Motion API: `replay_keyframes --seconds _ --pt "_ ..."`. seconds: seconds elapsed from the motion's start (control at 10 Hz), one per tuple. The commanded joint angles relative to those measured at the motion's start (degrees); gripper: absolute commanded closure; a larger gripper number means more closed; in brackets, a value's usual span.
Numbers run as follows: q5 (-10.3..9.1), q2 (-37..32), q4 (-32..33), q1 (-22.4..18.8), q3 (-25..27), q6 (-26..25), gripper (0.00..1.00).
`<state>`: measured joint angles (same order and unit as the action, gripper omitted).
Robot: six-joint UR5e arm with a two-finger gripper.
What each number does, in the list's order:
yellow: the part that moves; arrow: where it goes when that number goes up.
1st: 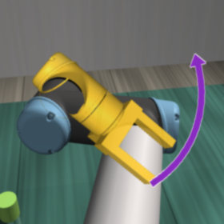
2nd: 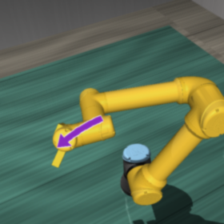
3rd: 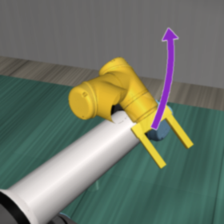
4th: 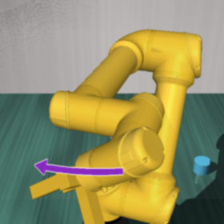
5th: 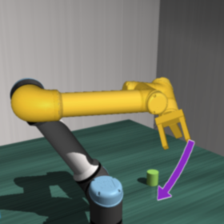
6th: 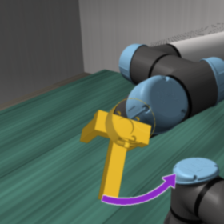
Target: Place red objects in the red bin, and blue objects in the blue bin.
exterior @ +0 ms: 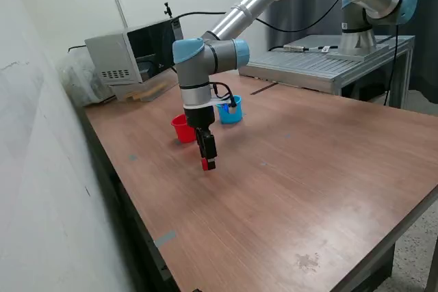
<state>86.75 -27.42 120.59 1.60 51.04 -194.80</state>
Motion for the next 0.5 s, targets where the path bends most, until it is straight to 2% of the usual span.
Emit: replay_keyframes --seconds 0.0,0.4 --pt "2.09 0.0 0.0 0.0 0.0 -0.2 1.0" --pt "2.19 -0.8 -0.3 0.0 -0.8 -0.2 1.0"
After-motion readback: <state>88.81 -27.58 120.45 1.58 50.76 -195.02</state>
